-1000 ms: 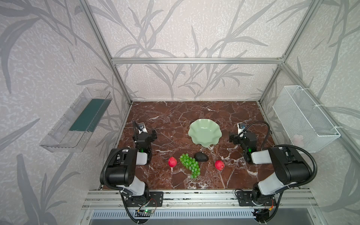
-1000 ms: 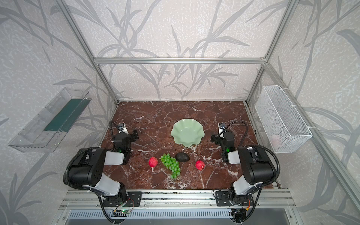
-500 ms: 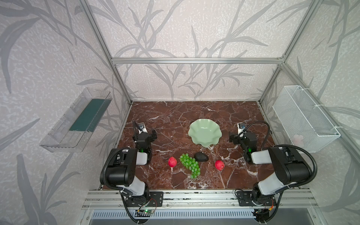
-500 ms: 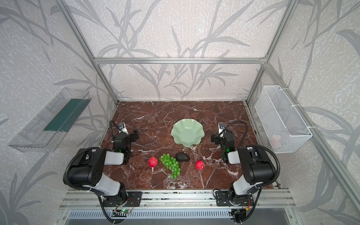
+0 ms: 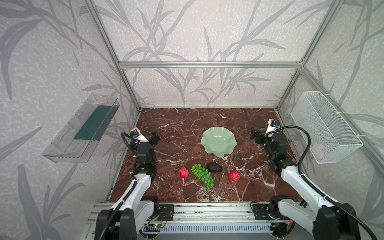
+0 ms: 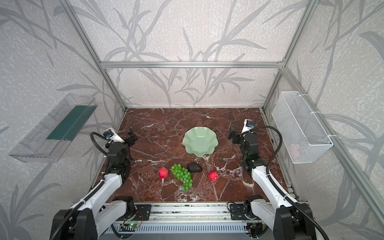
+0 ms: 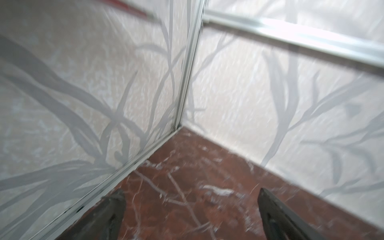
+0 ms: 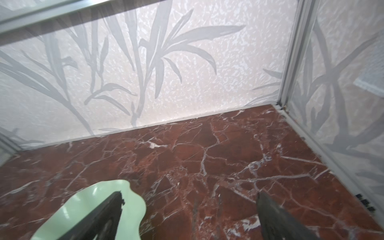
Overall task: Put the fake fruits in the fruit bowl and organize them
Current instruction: 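Raise both arms from rest and move the right gripper toward the red fruit nearest it, then grasp the red fruit beside the avocado with the right gripper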
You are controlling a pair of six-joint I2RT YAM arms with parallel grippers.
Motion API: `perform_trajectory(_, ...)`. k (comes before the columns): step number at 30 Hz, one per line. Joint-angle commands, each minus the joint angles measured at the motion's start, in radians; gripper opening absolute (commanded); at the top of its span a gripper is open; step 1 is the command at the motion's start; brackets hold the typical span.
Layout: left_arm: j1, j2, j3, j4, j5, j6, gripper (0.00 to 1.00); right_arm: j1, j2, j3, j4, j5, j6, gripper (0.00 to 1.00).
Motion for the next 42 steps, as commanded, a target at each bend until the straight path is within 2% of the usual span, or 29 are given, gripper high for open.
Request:
perform_trajectory(1,-0.004,-0.107,-0.055,-0.066,0.010,-0.164,0.99,0.007,-0.065,-0.071,-0.157,-0.225,0.083,0.95)
perform_trajectory(3,-0.002,-0.166,0.002,-0.274,-0.058,-0.269,0.99,0.043,-0.106,-0.030,-0.341,-0.187,0.078,0.93)
perform_trajectory(4,-0.001,-0.186,0.045,-0.391,-0.052,-0.292,0.99,0.062,-0.117,-0.010,-0.432,-0.180,0.072,0.92)
perform_trajectory(8,-0.002,-0.189,0.150,-0.600,0.078,-0.308,0.98,0.202,-0.148,0.022,-0.717,-0.121,0.108,0.90)
perform_trajectory(10,-0.001,-0.170,0.184,-0.666,0.119,-0.312,0.97,0.303,-0.163,-0.013,-0.744,-0.087,0.169,0.89)
perform_trajectory(14,-0.002,-0.133,0.235,-0.748,0.196,-0.330,0.97,0.531,-0.156,-0.093,-0.686,0.003,0.341,0.88)
perform_trajectory(16,-0.001,-0.121,0.257,-0.769,0.245,-0.326,0.97,0.610,-0.129,-0.106,-0.682,0.045,0.431,0.88)
perform_trajectory(20,-0.002,-0.114,0.281,-0.805,0.278,-0.319,0.97,0.715,-0.067,-0.125,-0.683,0.106,0.524,0.87)
perform_trajectory(24,-0.002,-0.132,0.260,-0.798,0.268,-0.325,0.97,0.739,-0.014,-0.157,-0.607,0.109,0.561,0.85)
perform_trajectory(33,-0.002,-0.162,0.239,-0.811,0.252,-0.325,0.97,0.743,0.120,-0.149,-0.494,0.076,0.558,0.68)
perform_trajectory(39,-0.002,-0.178,0.227,-0.826,0.243,-0.336,0.97,0.752,0.105,-0.078,-0.619,0.125,0.494,0.50)
perform_trajectory(42,-0.002,-0.179,0.226,-0.841,0.246,-0.345,0.97,0.753,0.062,0.003,-0.742,0.196,0.426,0.47)
